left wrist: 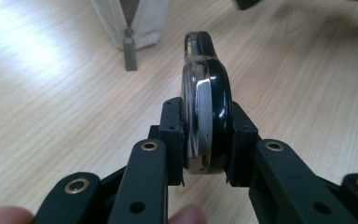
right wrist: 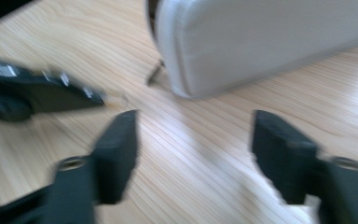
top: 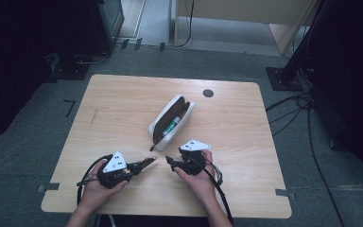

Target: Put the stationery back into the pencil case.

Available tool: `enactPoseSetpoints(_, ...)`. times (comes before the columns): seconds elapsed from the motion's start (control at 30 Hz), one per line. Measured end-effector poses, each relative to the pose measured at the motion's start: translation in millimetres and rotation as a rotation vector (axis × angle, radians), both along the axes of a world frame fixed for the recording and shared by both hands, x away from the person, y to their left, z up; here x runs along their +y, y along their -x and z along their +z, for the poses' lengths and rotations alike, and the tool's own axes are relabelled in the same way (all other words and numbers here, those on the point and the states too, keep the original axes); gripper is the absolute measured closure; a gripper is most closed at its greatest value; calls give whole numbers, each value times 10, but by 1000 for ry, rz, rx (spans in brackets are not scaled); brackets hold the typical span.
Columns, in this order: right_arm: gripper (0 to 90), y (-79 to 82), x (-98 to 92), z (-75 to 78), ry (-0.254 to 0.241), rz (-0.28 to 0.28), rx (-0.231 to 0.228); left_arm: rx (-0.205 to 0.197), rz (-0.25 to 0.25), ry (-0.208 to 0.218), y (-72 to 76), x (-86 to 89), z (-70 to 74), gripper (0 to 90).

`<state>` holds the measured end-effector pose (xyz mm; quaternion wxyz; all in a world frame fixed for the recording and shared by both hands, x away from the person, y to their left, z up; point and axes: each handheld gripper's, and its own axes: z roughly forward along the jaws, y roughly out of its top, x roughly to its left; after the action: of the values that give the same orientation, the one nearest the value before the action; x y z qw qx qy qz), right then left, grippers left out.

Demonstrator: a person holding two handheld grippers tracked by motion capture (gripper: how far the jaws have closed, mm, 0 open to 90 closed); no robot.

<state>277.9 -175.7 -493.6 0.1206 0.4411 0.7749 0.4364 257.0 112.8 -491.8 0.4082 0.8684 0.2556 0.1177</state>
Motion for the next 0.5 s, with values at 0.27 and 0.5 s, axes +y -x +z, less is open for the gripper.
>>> enactPoseSetpoints(0.27,0,97,-366,22,87,-78,-3,-5,42,23,-35,-8,144,738)
enactPoseSetpoints(0.5,0,179,-740,-7,96,-158,5,-24,59,47,-85,-62,337,738)
